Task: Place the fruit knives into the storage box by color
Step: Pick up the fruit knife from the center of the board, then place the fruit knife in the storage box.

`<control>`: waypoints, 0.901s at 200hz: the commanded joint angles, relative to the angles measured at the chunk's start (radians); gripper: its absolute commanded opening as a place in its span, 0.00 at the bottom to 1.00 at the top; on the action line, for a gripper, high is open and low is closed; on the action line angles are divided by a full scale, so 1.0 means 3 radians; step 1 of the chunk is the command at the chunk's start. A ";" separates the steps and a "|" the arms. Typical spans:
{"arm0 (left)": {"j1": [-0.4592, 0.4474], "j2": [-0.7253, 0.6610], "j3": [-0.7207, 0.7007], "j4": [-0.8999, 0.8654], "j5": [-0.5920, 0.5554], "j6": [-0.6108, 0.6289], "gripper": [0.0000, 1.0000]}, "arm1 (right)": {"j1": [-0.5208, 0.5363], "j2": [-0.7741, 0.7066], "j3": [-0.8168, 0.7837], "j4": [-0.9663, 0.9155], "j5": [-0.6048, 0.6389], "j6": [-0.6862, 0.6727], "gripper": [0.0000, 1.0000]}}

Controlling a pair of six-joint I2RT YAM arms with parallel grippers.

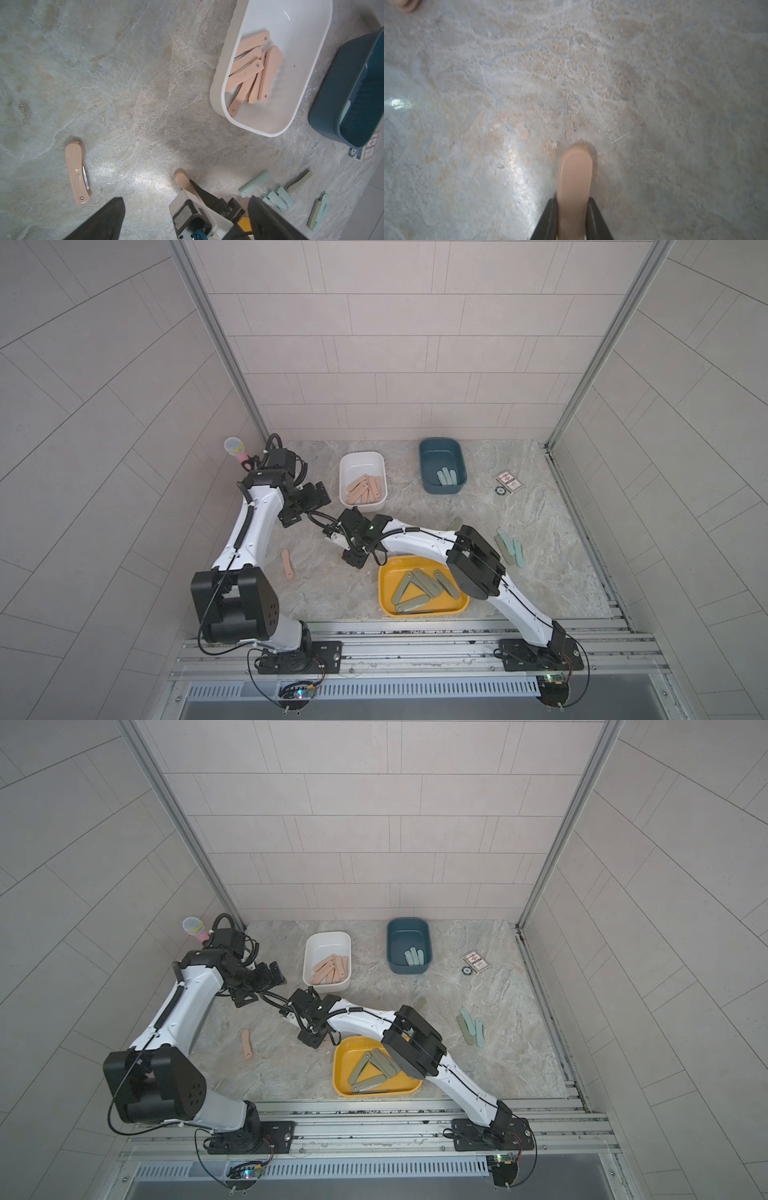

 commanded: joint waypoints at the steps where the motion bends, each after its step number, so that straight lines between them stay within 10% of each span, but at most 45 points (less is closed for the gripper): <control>1: 0.0001 -0.0048 0.0283 0.0045 0.0113 -0.0178 1.00 | -0.0079 -0.0159 -0.0123 -0.0241 0.0153 0.0071 0.20; 82: -0.0052 0.0030 0.0444 0.0553 0.0048 -0.0473 1.00 | -0.0486 -0.0947 -0.0101 0.0037 0.0069 0.0407 0.16; 180: -0.0104 0.0303 0.0360 0.0690 -0.0057 -0.0489 1.00 | -0.0968 0.0387 0.1659 -0.0021 -0.0064 0.0927 0.20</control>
